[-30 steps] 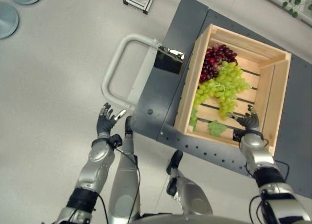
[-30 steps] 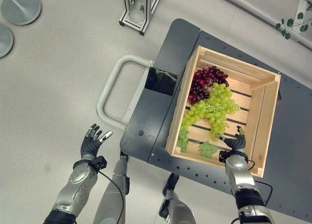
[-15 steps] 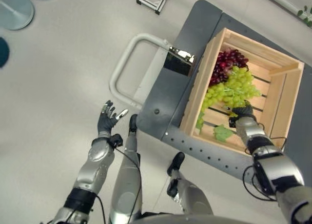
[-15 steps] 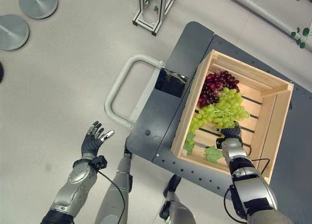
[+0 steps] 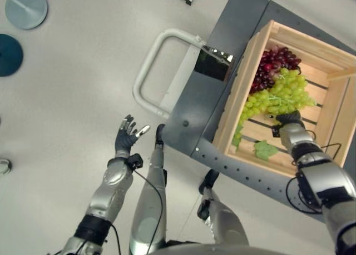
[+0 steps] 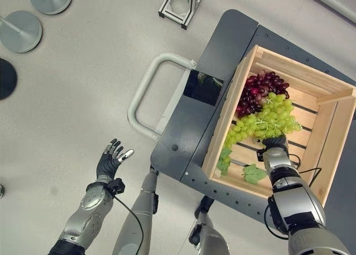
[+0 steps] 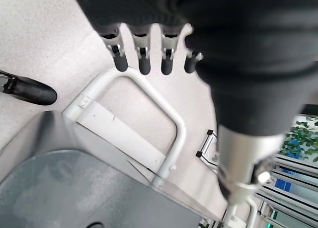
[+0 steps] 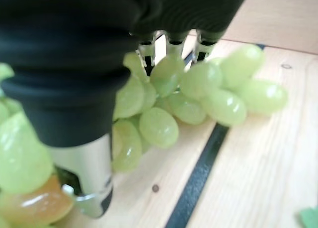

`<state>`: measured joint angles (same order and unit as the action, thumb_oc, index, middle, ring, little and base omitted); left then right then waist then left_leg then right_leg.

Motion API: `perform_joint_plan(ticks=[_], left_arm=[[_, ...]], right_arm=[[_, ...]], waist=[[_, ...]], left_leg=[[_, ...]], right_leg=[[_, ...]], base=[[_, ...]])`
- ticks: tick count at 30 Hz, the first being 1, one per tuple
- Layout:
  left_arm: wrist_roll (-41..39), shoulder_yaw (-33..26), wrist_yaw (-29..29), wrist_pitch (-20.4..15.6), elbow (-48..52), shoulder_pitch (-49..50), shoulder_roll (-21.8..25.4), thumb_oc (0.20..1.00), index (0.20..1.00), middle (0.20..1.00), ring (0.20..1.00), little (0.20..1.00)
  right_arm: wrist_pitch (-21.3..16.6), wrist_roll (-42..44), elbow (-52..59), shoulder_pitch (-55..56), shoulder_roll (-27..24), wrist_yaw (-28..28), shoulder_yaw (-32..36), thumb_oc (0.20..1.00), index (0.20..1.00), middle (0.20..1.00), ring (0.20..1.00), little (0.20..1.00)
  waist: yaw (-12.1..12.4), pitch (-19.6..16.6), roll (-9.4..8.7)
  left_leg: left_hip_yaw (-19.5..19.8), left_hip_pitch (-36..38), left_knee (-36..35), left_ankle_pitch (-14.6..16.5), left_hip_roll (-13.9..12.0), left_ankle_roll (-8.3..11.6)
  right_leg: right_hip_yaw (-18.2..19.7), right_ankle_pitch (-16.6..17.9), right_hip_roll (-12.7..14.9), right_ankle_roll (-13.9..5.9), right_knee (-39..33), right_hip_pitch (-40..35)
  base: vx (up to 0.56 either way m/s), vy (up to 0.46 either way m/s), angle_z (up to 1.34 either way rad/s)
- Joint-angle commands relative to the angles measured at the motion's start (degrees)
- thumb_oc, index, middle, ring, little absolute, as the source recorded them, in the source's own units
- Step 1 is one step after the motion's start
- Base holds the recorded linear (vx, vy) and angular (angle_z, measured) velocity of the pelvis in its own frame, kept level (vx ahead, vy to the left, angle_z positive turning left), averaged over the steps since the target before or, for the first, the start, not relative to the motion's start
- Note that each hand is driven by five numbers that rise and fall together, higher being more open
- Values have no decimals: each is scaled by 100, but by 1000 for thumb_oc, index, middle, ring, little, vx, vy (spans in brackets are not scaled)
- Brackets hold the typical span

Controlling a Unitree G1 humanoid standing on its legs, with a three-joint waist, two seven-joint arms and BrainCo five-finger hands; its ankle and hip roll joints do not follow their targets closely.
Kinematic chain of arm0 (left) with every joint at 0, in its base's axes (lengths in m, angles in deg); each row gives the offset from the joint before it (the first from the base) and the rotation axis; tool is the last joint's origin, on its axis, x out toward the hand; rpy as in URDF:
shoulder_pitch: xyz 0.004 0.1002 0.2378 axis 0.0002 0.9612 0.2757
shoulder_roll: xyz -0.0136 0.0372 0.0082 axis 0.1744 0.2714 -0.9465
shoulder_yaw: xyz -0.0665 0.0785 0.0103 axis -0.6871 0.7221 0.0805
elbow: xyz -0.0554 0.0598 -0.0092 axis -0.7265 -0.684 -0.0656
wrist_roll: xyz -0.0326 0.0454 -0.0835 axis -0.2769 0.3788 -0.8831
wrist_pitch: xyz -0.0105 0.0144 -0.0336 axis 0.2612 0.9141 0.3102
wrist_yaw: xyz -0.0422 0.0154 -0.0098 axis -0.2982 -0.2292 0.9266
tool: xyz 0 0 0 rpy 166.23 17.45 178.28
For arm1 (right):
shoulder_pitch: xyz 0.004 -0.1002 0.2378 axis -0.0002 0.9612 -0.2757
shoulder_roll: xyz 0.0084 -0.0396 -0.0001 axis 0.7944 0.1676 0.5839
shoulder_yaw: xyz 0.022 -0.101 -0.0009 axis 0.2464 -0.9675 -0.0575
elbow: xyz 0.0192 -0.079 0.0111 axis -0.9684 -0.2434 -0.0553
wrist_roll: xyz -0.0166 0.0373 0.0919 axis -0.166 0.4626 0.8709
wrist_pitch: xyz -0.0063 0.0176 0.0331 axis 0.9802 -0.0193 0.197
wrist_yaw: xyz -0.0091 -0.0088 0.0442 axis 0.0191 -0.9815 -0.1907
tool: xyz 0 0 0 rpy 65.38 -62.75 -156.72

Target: Pick up the fruits from the basket on one side to the basket on the other side

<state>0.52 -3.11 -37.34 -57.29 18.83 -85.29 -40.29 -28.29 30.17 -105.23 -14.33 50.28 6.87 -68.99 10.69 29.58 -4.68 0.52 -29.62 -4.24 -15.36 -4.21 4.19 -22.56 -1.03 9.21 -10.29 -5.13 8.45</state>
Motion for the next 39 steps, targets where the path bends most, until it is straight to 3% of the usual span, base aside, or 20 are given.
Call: perform_joint_plan(ticks=[1,2,3,9,18,22,29,34,39], left_arm=[[-130,158,68,-292,723,164,-7,1000,1000,1000,1000,1000],[-142,178,69,-310,762,141,6,1000,1000,1000,1000,1000],[-135,190,68,-317,771,135,3,1000,1000,1000,1000,1000],[-134,241,68,-319,719,37,-54,1000,1000,1000,1000,1000],[-124,224,22,-305,632,-98,-80,1000,1000,1000,1000,1000],[8,62,-31,-264,525,-117,-78,1000,1000,1000,1000,1000],[214,-225,7,-192,298,-70,-1,1000,1000,1000,1000,1000],[403,-379,123,-127,273,-8,156,1000,1000,1000,1000,1000],[734,-566,479,-1,285,155,422,1000,1000,1000,1000,1000]], right_arm=[[-171,-176,36,-923,-396,-25,-502,1000,1000,1000,1000,1000],[-149,-256,-51,-990,-396,-55,-563,536,536,536,536,536],[-158,-235,-71,-997,-361,-45,-564,200,200,200,200,200],[-171,-279,-168,-942,-178,-115,-573,200,200,200,200,200],[-370,-203,402,-554,152,17,-480,200,200,200,200,200],[-550,-379,1685,175,269,230,-357,200,200,200,200,200],[-708,-824,4178,2043,240,325,550,200,200,200,200,200],[-743,-1115,5164,2724,-41,153,1074,200,200,200,200,200],[-744,-1376,5880,3159,-639,-364,1437,200,200,200,200,200]], waist=[[208,22,120],[218,22,138],[216,22,157],[224,22,212],[123,22,144],[-3,22,33],[-244,21,-134],[-360,11,-239],[-512,-268,-379]], left_leg=[[20,517,21,815,139,-3],[27,429,25,768,156,-9],[29,441,30,800,154,0],[66,357,34,785,177,-5],[61,446,21,775,172,-26],[37,533,17,787,137,-22],[-27,828,28,879,129,-29],[-96,1021,32,901,183,-77],[-206,1271,82,1051,221,-130]], right_leg=[[333,597,311,-117,235,671],[313,619,313,-115,234,740],[312,583,303,-111,242,729],[283,555,292,-96,251,790],[319,555,298,-85,265,744],[367,560,292,-84,279,718],[412,537,342,-107,326,512],[494,610,399,-138,343,404],[612,613,459,-172,413,304]], base=[[0,0,0],[0,0,0],[0,0,0],[4,-1,2],[-1,3,1],[0,0,0],[-10,5,0],[-34,30,-4],[-5,21,-10]])
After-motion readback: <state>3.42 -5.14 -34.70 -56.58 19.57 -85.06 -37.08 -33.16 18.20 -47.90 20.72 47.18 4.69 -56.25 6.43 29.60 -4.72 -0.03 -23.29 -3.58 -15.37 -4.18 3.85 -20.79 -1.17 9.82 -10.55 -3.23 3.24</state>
